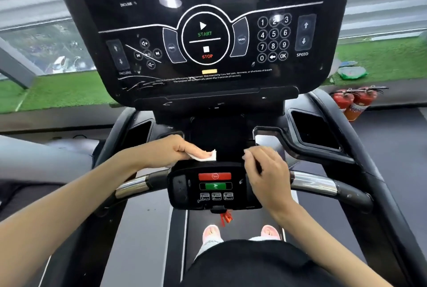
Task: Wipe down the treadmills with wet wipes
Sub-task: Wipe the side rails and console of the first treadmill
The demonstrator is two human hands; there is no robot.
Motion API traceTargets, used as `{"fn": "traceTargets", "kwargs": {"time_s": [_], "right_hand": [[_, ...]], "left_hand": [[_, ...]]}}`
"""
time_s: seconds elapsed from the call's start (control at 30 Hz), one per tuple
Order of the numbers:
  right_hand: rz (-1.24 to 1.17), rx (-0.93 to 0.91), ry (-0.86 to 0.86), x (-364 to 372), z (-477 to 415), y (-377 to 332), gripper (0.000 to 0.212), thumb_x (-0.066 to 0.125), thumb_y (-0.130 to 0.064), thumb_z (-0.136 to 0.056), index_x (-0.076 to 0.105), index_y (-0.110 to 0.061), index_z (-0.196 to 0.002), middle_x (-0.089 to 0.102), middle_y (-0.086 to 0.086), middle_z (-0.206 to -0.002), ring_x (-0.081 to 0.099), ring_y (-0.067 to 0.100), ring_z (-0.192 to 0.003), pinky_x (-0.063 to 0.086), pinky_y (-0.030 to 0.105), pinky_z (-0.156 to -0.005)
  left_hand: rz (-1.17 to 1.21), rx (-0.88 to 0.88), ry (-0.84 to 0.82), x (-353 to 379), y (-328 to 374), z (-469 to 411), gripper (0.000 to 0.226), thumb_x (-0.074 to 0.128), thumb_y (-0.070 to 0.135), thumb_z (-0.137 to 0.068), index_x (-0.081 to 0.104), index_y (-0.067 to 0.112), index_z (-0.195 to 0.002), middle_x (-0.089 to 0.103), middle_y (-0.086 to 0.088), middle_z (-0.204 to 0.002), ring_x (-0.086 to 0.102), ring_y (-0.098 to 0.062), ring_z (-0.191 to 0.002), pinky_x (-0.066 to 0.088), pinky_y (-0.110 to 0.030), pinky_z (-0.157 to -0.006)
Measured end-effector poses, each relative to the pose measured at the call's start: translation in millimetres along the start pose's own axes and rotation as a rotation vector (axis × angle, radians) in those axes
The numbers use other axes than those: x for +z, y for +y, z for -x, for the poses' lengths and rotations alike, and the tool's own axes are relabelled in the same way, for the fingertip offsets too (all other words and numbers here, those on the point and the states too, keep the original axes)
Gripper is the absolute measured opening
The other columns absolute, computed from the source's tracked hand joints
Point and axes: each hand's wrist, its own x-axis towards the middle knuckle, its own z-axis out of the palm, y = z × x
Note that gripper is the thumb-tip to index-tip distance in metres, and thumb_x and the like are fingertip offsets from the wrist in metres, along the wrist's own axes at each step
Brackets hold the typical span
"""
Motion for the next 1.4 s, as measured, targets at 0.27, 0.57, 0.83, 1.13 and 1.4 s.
{"fn": "traceTargets", "kwargs": {"time_s": [0.27,0.57,0.83,1.13,1.4], "right_hand": [[0.048,-0.134,-0.028,15.3,-0.7,-15.2,0.027,0.045,-0.017,-0.091,0.063,-0.009,-0.073,0.065,-0.002,-0.076,0.057,0.013,-0.075,0.042,0.019,-0.074],[0.143,-0.157,-0.147,20.4,-14.6,-23.1,0.034,0.041,-0.028,-0.093,0.052,-0.013,-0.064,0.053,-0.006,-0.064,0.048,0.013,-0.062,0.036,0.021,-0.061],[0.183,-0.191,-0.199,24.4,-22.9,-33.7,0.034,0.052,-0.02,-0.09,0.041,-0.014,-0.058,0.039,-0.008,-0.055,0.035,0.011,-0.053,0.024,0.019,-0.058],[0.231,-0.108,-0.364,17.2,-56.3,-38.5,0.026,0.057,-0.017,-0.093,0.06,-0.006,-0.07,0.06,0.0,-0.069,0.057,0.02,-0.07,0.039,0.03,-0.062],[0.302,-0.298,-0.5,46.7,-103.2,-67.7,0.048,0.05,-0.021,-0.097,0.043,-0.009,-0.144,0.03,0.007,-0.156,0.028,0.019,-0.144,0.021,0.03,-0.117]], "left_hand": [[-0.142,-0.12,0.202,-0.7,-39.6,26.7,0.043,0.046,-0.003,-0.097,0.063,0.024,-0.126,0.061,0.01,-0.129,0.053,0.002,-0.119,0.037,-0.018,-0.106],[-0.092,-0.157,0.593,-8.3,-47.3,23.9,0.037,0.046,0.002,-0.098,0.068,0.02,-0.121,0.068,-0.019,-0.1,0.06,0.003,-0.059,0.044,-0.014,-0.059],[0.301,-0.156,0.347,-5.3,-37.2,37.3,0.043,0.051,-0.007,-0.09,0.076,0.026,-0.101,0.069,-0.013,-0.1,0.062,-0.025,-0.082,0.049,-0.034,-0.075],[0.536,-0.13,0.868,-17.9,-19.5,32.8,0.029,0.048,-0.004,-0.092,0.069,0.013,-0.105,0.064,0.015,-0.065,0.059,0.001,-0.056,0.039,-0.004,-0.053],[-0.095,-0.019,1.392,-18.6,-64.4,19.3,0.043,0.047,-0.016,-0.087,0.063,0.002,-0.123,0.057,-0.005,-0.132,0.053,-0.02,-0.123,0.024,0.002,-0.098]]}}
